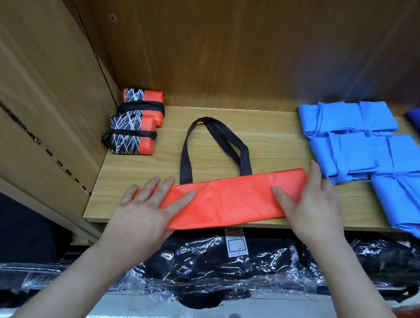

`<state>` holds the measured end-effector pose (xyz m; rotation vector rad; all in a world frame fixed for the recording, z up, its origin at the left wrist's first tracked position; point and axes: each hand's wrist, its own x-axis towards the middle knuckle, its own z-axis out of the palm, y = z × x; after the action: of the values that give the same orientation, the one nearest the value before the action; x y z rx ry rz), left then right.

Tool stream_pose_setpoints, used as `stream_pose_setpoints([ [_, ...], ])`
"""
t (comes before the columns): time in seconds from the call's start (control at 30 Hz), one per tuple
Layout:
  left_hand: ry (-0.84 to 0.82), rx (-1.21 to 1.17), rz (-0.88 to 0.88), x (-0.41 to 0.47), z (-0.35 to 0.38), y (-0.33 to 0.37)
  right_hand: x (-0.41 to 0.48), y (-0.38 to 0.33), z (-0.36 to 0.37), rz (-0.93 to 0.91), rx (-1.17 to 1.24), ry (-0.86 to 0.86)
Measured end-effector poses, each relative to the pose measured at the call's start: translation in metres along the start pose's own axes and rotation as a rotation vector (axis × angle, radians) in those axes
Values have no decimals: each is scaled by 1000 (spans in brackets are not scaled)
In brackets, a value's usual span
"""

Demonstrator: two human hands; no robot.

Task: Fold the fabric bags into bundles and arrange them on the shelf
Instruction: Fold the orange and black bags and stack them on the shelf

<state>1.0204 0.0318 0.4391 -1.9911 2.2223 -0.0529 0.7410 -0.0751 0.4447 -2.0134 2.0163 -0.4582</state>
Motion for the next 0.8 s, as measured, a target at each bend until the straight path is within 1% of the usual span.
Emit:
stream_pose_setpoints([
  [0.07, -12, 41, -42, -4, -1, 12, -14, -5, -3, -50, 25, 113],
  [0.1, -21, 38, -77, -6, -6, 21, -23, -10, -4, -119, -15, 180],
  [0.13, -18, 23, -112, -6, -11, 30, -33, -17, -3, -221, -57, 199],
  [0.2, -49, 27, -202, -5, -20, 50, -50, -29, 8, -463, -118, 86],
  [0.23, -101, 23, -247, -3, -23, 58, -56, -32, 18, -561, -126, 19],
  [0.27, -141, 10, -274, -2, -28, 64, -59, -34, 28, -616, -121, -16],
  [0.33, -187, -56, -274, 0, -38, 66, -58, -35, 42, -635, -58, 9],
  [0.4, -257, -168, -214, -7, -43, 55, -52, -36, 44, -616, -43, 55],
  [0.53, -383, -471, 64, -34, -50, 18, -46, -34, 39, -643, -51, 82],
  [0.6, -407, -620, 120, -46, -57, 1, -42, -32, 39, -655, -2, 82],
  [0.67, -337, -743, 46, -50, -63, -11, -38, -29, 37, -635, 102, 27],
  [0.77, -64, -769, -18, -31, -61, -11, -36, -25, 28, -514, 340, -138],
  [0.8, -13, -765, -20, -21, -60, -4, -35, -24, 27, -465, 401, -176],
])
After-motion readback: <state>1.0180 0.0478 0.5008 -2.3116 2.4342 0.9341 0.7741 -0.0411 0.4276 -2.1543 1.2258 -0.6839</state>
